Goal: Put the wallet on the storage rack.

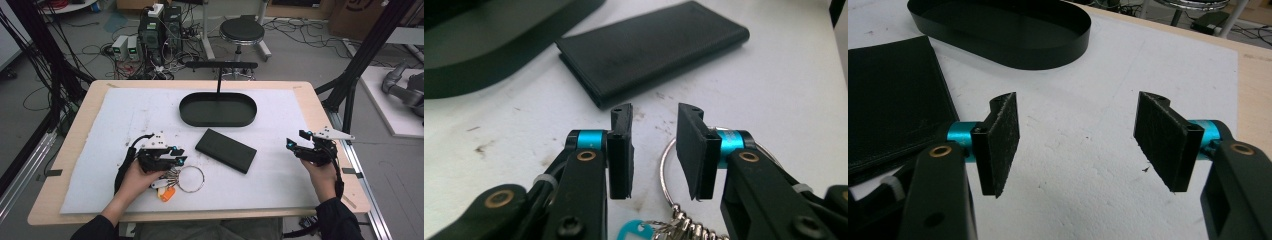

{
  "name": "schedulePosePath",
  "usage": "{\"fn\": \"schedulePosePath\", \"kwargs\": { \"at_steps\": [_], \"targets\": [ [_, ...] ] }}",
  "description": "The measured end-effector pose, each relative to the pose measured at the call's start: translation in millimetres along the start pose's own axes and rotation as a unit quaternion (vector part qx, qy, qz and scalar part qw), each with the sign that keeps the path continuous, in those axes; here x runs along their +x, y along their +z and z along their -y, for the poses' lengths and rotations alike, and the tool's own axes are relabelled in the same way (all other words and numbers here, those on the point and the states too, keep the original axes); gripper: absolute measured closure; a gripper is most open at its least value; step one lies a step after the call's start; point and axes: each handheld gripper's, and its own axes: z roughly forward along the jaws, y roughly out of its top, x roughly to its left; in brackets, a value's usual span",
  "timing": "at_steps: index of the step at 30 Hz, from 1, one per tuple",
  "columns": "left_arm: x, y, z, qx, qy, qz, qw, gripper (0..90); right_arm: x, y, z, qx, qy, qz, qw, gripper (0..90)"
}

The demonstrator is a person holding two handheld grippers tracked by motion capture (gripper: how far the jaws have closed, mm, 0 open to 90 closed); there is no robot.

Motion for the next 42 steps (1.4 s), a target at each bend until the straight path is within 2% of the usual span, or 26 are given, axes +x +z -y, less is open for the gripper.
{"fn": "schedulePosePath", "kwargs": {
  "at_steps": [3, 8, 13, 14, 16, 17, 19, 23, 26, 31, 35, 38, 39, 40, 41, 42],
  "targets": [
    [-2.1, 4.0, 0.2, 0.011, 0.004, 0.001, 0.9999, 69.6, 0.8, 0.3, -0.1, 0.001, 0.001, -0.001, 1.0000, 35.2],
    [-6.8, 14.5, 0.6, 0.052, 0.017, -0.007, 0.9985, 71.0, 1.0, 0.9, -0.1, 0.002, -0.003, -0.001, 1.0000, 35.2],
    [-9.5, 19.2, 0.5, 0.071, 0.029, -0.008, 0.9970, 73.8, 1.0, 1.1, -0.1, 0.002, -0.003, -0.001, 1.0000, 35.2],
    [-10.9, 21.9, 1.2, 0.082, 0.033, -0.009, 0.9961, 73.8, 1.2, 1.2, -0.2, 0.002, -0.002, -0.001, 1.0000, 35.2],
    [-11.4, 22.8, 1.5, 0.086, 0.036, -0.009, 0.9956, 75.4, 1.3, 1.4, -0.2, 0.002, -0.003, -0.002, 1.0000, 35.2],
    [-12.8, 25.0, 2.1, 0.102, 0.044, -0.012, 0.9938, 75.5, 1.5, 1.3, -0.3, 0.003, -0.001, -0.001, 1.0000, 35.2],
    [-14.1, 26.2, 2.6, 0.107, 0.049, -0.013, 0.9929, 77.7, 1.1, 1.5, -0.2, 0.002, -0.002, -0.001, 1.0000, 35.2],
    [-14.1, 26.3, 2.5, 0.109, 0.045, -0.014, 0.9930, 78.8, 1.3, 1.8, -0.4, 0.003, -0.004, -0.001, 1.0000, 35.2],
    [-15.3, 26.5, 2.7, 0.108, 0.047, -0.013, 0.9930, 85.4, 1.9, 1.9, -0.6, 0.003, -0.005, -0.001, 1.0000, 35.2],
    [-15.9, 26.4, 2.9, 0.107, 0.046, -0.017, 0.9931, 85.9, 2.1, 2.1, -1.0, 0.001, -0.008, -0.001, 1.0000, 35.2],
    [-16.6, 25.8, 1.3, 0.106, 0.050, -0.031, 0.9926, 86.1, 2.4, 2.5, -1.3, 0.001, -0.007, 0.000, 1.0000, 35.2],
    [-13.5, 20.1, -0.8, 0.083, 0.041, -0.039, 0.9949, 86.2, 2.3, 2.8, -1.5, -0.001, -0.009, 0.000, 1.0000, 35.2],
    [-11.7, 14.4, -2.5, 0.062, 0.037, -0.043, 0.9965, 86.2, 2.2, 2.8, -1.5, 0.000, -0.007, 0.000, 1.0000, 35.2],
    [-11.7, 14.4, -2.5, 0.062, 0.037, -0.043, 0.9965, 86.2, 2.2, 2.8, -1.5, 0.000, -0.007, 0.000, 1.0000, 35.2],
    [-10.7, 8.3, -4.5, 0.042, 0.034, -0.051, 0.9972, 86.2, 2.0, 2.7, -1.5, 0.000, -0.006, 0.000, 1.0000, 35.2],
    [-10.1, 6.0, -5.1, 0.034, 0.035, -0.052, 0.9975, 86.2, 1.9, 2.8, -1.5, -0.001, -0.006, 0.000, 1.0000, 35.2]
  ]
}}
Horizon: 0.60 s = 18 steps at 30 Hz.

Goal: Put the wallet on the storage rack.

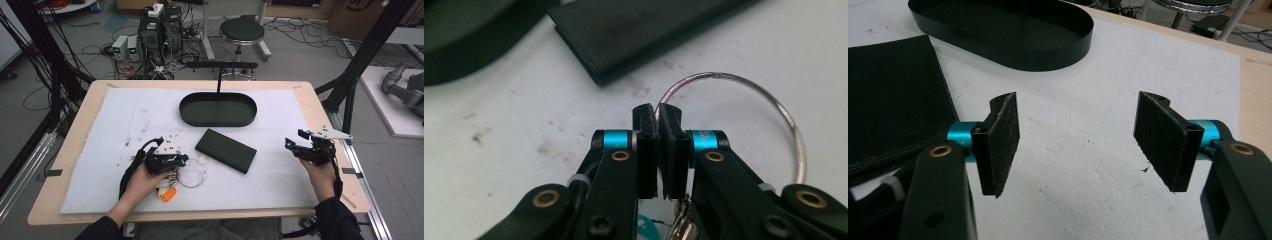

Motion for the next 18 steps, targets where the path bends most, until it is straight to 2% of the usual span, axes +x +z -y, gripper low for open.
{"fn": "schedulePosePath", "kwargs": {
  "at_steps": [1, 2, 3, 8, 13, 18],
  "targets": [
    [0.2, -2.8, -0.4, -0.012, -0.003, -0.002, 0.9999, 86.2, 0.0, 0.0, 0.0, 0.000, 0.000, 0.000, 1.0000, 35.2],
    [0.2, -2.8, -0.4, -0.012, -0.003, -0.002, 0.9999, 86.3, 0.1, -0.1, 0.0, 0.000, 0.000, 0.000, 1.0000, 35.2],
    [-0.2, -8.9, -2.0, -0.032, -0.005, -0.010, 0.9994, 86.2, 0.2, -0.2, -0.1, -0.001, -0.001, 0.000, 1.0000, 35.2],
    [-4.9, -21.4, -6.4, -0.062, 0.010, -0.023, 0.9978, 86.3, 0.3, -0.7, -0.5, -0.004, -0.002, 0.001, 1.0000, 35.2],
    [-10.2, -26.7, -6.6, -0.066, 0.024, -0.023, 0.9972, 86.2, 0.8, -0.6, -0.6, -0.004, -0.002, -0.001, 1.0000, 35.2],
    [-14.0, -31.1, -5.6, -0.068, 0.038, -0.013, 0.9969, 86.2, 1.0, 0.0, -1.0, -0.005, -0.004, -0.001, 1.0000, 35.3]
  ]
}}
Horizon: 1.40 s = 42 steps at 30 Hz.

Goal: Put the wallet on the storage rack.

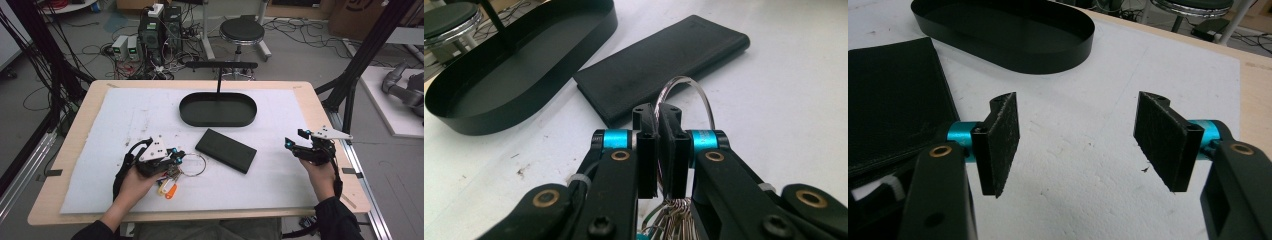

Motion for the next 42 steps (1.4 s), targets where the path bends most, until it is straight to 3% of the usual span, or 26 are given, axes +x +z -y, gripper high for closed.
{"fn": "schedulePosePath", "kwargs": {
  "at_steps": [6, 8, 18, 30, 42],
  "targets": [
    [0.5, -0.5, 1.6, -0.001, -0.002, 0.014, 0.9999, 85.9, 1.2, 1.2, -0.5, 0.004, -0.001, -0.001, 1.0000, 35.3],
    [1.1, 1.2, 3.4, 0.006, -0.005, 0.029, 0.9995, 85.6, 1.3, 1.6, -0.7, 0.004, -0.002, -0.003, 1.0000, 35.2],
    [2.9, 4.9, 6.5, 0.021, -0.011, 0.054, 0.9983, 84.5, 1.9, 3.4, -0.7, 0.004, -0.004, -0.004, 1.0000, 35.2],
    [2.5, 6.5, 3.9, 0.025, -0.013, 0.055, 0.9981, 86.4, 2.0, 3.4, -0.9, 0.005, -0.004, -0.005, 1.0000, 35.2],
    [5.6, -1.0, -9.0, -0.009, -0.020, 0.038, 0.9990, 86.7, 1.7, 3.0, -1.0, 0.002, -0.005, -0.002, 1.0000, 35.2]
  ]
}}
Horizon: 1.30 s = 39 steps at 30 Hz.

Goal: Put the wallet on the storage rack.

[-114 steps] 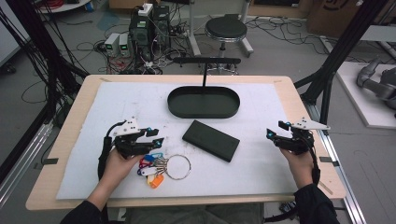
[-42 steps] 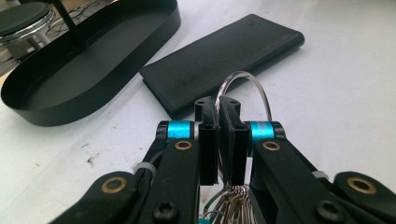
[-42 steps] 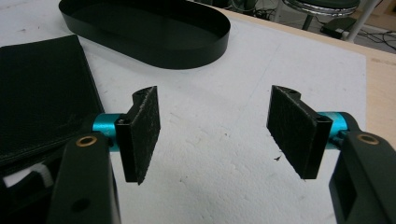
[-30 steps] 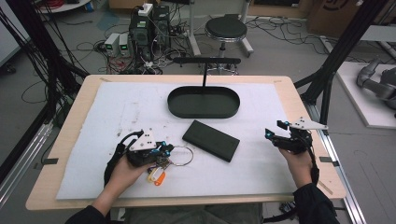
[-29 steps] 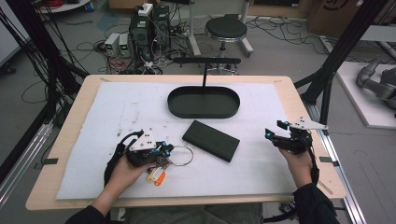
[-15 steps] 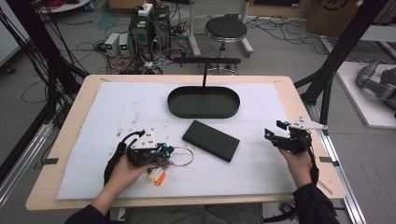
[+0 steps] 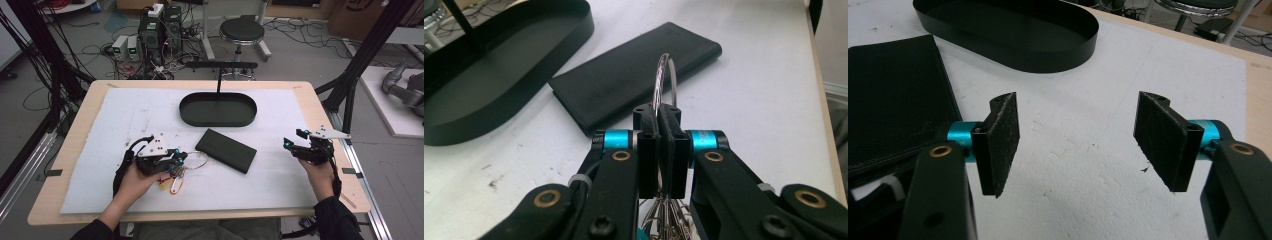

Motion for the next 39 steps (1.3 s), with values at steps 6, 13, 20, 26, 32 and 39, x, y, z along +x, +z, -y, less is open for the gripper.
{"fn": "schedulePosePath", "kwargs": {
  "at_steps": [6, 13, 20, 26, 32, 39],
  "targets": [
    [5.0, -8.6, -13.6, -0.029, -0.003, -0.015, 0.9995, 86.7, -0.4, -0.2, -0.1, 0.001, 0.002, 0.001, 1.0000, 35.3],
    [12.0, -15.4, -26.3, -0.043, -0.002, -0.028, 0.9987, 86.8, 0.5, 1.1, -0.2, 0.002, 0.001, 0.000, 1.0000, 35.3],
    [22.8, -21.8, -44.7, -0.069, -0.004, -0.049, 0.9964, 86.8, 0.2, 2.0, -0.5, 0.002, -0.003, 0.001, 1.0000, 35.2],
    [34.4, -22.1, -59.1, -0.073, -0.005, -0.064, 0.9953, 86.8, 0.4, 2.3, -0.7, 0.002, -0.001, 0.000, 1.0000, 35.3],
    [48.3, -20.5, -71.6, -0.075, -0.011, -0.075, 0.9943, 86.8, 0.3, 2.4, -0.8, 0.001, -0.001, 0.001, 1.0000, 35.3],
    [69.8, -16.0, -80.9, -0.074, -0.038, -0.095, 0.9920, 86.8, -0.2, 2.8, -0.6, -0.001, -0.003, -0.001, 1.0000, 35.3]
  ]
}}
